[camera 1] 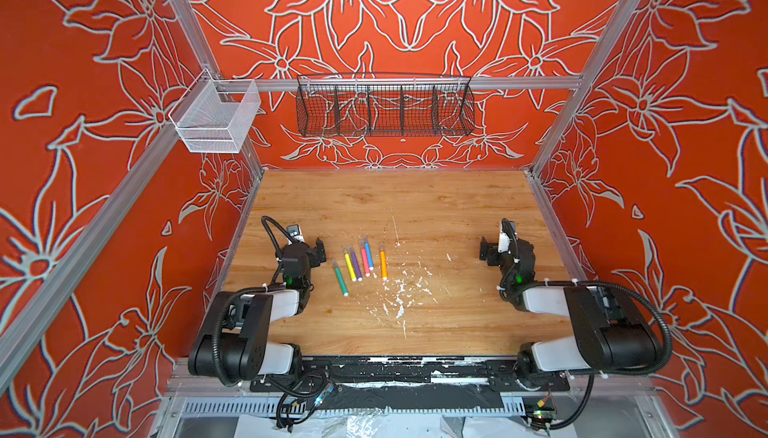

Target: Insert the pens into the pen caps

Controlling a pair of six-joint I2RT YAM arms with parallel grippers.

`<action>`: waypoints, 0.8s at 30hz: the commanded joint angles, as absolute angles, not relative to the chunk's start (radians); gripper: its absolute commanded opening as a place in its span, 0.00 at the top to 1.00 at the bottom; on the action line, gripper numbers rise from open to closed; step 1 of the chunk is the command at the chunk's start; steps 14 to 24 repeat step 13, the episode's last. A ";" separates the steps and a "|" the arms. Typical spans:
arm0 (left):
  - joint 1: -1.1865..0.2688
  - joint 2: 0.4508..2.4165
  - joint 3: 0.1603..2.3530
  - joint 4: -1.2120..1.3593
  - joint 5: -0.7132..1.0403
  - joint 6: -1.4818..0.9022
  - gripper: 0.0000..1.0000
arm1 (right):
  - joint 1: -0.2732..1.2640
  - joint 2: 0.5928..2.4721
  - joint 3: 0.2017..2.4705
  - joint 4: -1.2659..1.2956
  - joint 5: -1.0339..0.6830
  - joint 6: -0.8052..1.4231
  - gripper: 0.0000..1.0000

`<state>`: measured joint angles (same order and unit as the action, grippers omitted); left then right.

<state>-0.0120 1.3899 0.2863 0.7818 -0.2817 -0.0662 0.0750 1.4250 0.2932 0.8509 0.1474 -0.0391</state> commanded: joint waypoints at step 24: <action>-0.009 1.384 0.297 0.774 -0.270 -0.068 0.03 | 0.075 1.428 0.298 0.873 0.126 -0.035 0.03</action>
